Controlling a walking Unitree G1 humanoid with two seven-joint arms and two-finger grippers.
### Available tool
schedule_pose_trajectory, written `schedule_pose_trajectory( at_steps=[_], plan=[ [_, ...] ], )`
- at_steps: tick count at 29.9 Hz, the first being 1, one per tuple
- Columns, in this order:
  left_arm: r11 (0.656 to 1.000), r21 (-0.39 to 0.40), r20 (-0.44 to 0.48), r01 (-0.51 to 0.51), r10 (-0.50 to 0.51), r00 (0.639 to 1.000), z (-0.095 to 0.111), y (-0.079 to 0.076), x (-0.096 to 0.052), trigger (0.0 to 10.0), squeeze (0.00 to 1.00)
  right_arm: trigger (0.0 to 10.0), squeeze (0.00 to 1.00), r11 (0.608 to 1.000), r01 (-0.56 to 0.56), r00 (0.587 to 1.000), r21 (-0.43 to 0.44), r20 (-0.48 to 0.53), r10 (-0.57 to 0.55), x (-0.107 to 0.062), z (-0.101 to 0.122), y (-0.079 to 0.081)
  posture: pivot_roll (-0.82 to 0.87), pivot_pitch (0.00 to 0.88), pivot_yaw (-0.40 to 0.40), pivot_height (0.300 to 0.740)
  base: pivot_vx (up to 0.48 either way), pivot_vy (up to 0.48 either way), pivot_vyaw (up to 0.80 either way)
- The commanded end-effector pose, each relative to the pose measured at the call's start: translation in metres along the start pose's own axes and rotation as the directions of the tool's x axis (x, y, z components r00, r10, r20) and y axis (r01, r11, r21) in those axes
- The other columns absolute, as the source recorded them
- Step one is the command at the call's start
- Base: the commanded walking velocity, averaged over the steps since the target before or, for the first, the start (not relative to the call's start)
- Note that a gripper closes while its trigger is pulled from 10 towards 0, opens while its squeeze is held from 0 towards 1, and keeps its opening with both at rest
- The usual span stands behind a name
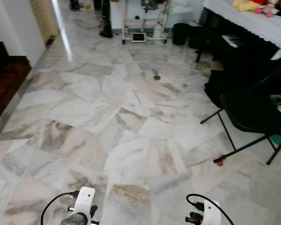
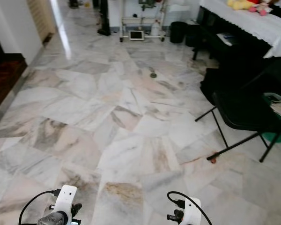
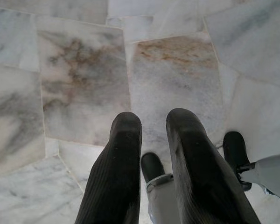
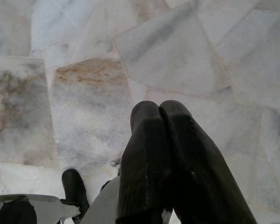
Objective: Setting the table
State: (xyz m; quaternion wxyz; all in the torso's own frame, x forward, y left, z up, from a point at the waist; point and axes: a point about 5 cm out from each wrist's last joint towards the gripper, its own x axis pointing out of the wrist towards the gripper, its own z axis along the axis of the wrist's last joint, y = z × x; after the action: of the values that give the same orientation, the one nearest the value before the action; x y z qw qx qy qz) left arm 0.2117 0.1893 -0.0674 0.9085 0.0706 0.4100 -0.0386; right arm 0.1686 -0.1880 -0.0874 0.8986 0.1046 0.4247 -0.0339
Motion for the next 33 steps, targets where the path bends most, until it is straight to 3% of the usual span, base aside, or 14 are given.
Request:
schedule_pose_trajectory(
  at_steps=[1,14,33],
  plan=[
    [1.0,-0.024,-0.021,-0.012,0.012,1.0,-0.0067,-0.0006,-0.0012,10.0,0.0,10.0,0.0,1.0,0.004,1.0,-0.017,-0.006,-0.005,0.0004,0.0014,-0.0012,0.04,0.0,-0.048,0.74,0.0,0.0,-0.75],
    [0.998,-0.053,-0.027,-0.035,0.034,0.999,-0.0056,0.0041,-0.0011,10.0,0.0,10.0,0.0,1.0,0.019,1.0,-0.022,-0.022,-0.02,0.0003,0.0016,-0.0048,0.05,0.0,-0.052,0.74,0.0,0.116,-0.75],
    [1.0,0.016,-0.013,-0.015,0.016,1.0,-0.0004,0.0038,-0.0001,10.0,0.0,10.0,0.0,0.998,0.053,0.997,0.018,-0.053,-0.052,-0.0015,-0.0066,-0.0064,0.05,0.0,-0.032,0.74,0.0,0.071,-0.76]
  ],
)
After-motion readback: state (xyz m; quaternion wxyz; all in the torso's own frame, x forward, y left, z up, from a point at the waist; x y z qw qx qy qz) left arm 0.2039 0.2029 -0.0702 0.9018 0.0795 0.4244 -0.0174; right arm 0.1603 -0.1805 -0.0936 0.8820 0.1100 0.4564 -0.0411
